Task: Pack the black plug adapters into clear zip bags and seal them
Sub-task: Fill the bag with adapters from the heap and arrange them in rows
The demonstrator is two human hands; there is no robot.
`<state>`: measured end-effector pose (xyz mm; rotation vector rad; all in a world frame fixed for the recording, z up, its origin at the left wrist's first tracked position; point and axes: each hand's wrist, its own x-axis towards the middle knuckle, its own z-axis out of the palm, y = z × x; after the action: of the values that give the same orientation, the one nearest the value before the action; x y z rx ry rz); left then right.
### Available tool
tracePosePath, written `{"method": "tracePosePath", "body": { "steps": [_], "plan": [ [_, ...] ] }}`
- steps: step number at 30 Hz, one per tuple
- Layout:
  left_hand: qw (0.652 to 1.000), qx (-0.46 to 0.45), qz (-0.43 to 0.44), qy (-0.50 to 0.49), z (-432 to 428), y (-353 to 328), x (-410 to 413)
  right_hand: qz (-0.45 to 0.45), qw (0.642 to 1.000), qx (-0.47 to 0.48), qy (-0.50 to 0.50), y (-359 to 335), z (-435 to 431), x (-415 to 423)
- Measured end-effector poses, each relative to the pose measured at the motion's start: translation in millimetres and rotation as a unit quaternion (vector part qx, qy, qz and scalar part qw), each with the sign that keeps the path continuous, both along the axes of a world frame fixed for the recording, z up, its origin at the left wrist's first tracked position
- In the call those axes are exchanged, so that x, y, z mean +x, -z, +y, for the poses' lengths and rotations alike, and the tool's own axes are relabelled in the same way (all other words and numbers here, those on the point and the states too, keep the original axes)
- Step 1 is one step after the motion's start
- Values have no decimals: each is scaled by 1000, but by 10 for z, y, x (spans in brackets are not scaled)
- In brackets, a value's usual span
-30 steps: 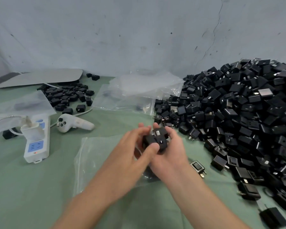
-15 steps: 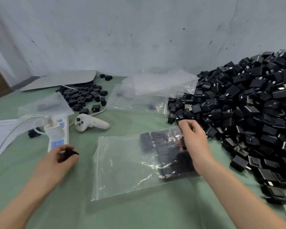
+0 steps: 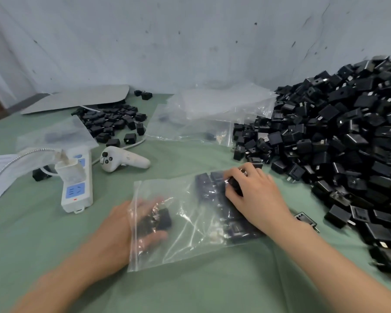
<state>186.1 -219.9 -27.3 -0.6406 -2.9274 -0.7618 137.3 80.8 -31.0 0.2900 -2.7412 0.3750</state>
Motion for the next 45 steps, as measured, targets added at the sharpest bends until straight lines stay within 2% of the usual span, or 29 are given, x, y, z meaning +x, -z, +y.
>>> {"method": "tracePosePath", "body": {
  "steps": [4, 10, 13, 16, 20, 28, 32, 41, 45],
  "plan": [
    [1000, 3, -5, -2, -198, 33, 18, -12, 1000, 0, -6, 7, -13, -9],
    [998, -21, 25, 50, 47, 21, -204, -20, 1000, -17, -14, 20, -23, 9],
    [996, 29, 52, 70, 293, -44, -284, -25, 999, -17, -13, 8, -19, 14],
    [991, 102, 26, 80, 443, -37, -347, -32, 999, -14, -13, 3, -13, 13],
    [994, 71, 41, 66, 576, 34, -366, -35, 999, -19, -15, -2, -9, 15],
    [988, 137, -43, 65, 502, 100, -354, -40, 999, -23, -22, 1, 4, 17],
    [994, 102, -33, 40, 575, 140, -412, -39, 999, -20, -20, 10, 1, 16],
    [992, 109, 48, 50, 660, 203, -587, -40, 999, -15, -22, 6, 2, 19],
    [990, 119, 55, 52, 704, 239, -606, -40, 999, -20, -23, 12, 7, 14]
  ]
}}
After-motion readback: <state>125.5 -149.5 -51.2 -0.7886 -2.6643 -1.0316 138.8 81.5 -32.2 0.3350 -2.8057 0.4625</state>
